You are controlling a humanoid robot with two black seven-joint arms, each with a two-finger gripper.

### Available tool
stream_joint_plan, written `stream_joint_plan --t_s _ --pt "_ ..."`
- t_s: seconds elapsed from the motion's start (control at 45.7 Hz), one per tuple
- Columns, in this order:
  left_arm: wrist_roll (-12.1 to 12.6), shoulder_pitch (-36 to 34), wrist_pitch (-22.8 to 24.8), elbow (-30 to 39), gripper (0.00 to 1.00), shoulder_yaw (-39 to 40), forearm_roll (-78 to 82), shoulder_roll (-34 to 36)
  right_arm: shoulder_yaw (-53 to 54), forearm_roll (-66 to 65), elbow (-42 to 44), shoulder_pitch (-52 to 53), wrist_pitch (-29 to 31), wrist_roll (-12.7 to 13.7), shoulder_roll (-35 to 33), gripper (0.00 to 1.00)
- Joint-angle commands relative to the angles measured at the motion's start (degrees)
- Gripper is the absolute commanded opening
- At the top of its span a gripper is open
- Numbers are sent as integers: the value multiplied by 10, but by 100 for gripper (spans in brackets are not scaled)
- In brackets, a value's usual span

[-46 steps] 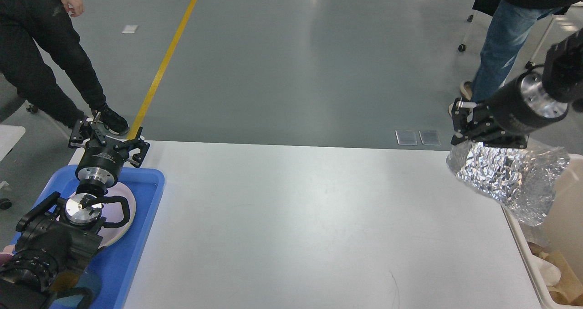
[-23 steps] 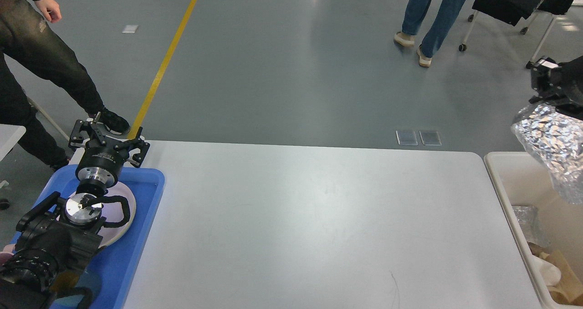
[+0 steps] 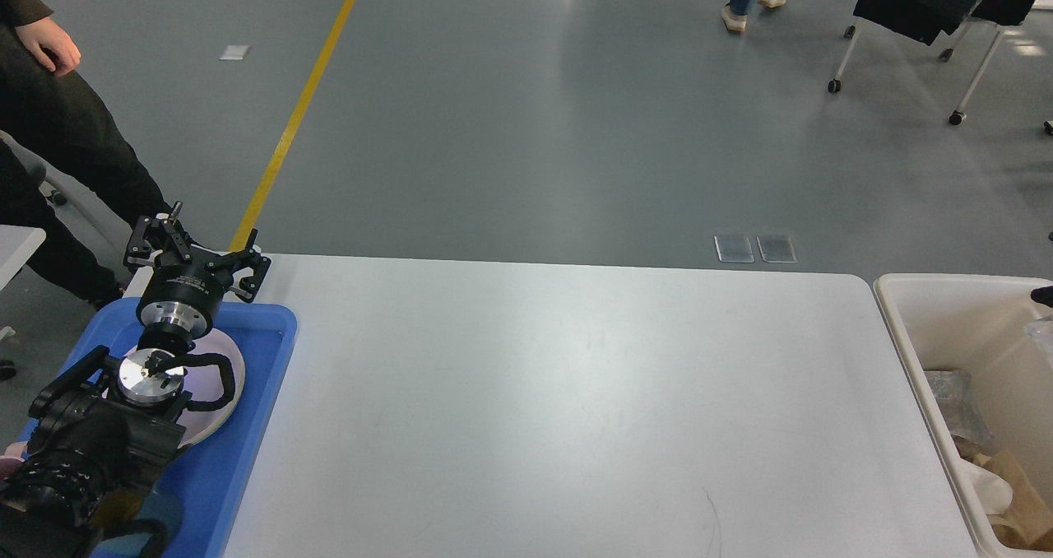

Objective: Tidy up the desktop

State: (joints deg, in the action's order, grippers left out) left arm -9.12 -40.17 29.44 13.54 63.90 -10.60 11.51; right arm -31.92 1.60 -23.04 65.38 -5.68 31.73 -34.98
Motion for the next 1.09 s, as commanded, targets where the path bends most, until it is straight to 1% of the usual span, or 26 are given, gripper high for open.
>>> stream_joint_plan --t_s 0.0,0.263,0.438,0.482,0.525,0.613,0.657,0.679,0.788,0.832,0.854,0.919,0.985,1.029,1.073 --pt "0 0 0 0 96 0 0 0 3 1 48 -33 0 0 25 100" --pt "0 0 0 0 96 0 0 0 7 4 49 -41 0 1 33 100" --pt "0 0 0 0 96 0 0 0 74 -1 48 -37 -3 -3 33 100" --pt "0 0 0 0 96 0 0 0 96 -2 46 -32 -4 -11 33 100" --pt "0 0 0 0 96 0 1 0 138 0 45 -27 -5 -32 34 100" --pt "0 0 0 0 96 0 0 0 284 2 44 -29 -2 -105 38 100" --pt "0 0 0 0 96 0 0 0 348 2 42 -32 1 -127 40 100" --pt "0 0 0 0 96 0 0 0 372 2 41 -33 2 -134 40 100" --pt "0 0 0 0 96 0 0 0 444 2 17 -46 6 -147 40 100" --pt "1 0 0 0 96 0 0 0 465 2 -3 -51 6 -160 39 100" --pt "0 0 0 0 96 0 0 0 475 1 -15 -52 6 -172 39 100" --pt "0 0 0 0 96 0 0 0 501 -5 -39 -67 6 -224 39 100" --pt "0 0 0 0 96 0 1 0 526 -5 -56 -92 6 -288 40 100" --pt "0 0 0 0 96 0 0 0 551 -5 -72 -107 6 -340 41 100" --pt "0 0 -1 0 96 0 1 0 580 -5 -88 -127 6 -404 47 100"
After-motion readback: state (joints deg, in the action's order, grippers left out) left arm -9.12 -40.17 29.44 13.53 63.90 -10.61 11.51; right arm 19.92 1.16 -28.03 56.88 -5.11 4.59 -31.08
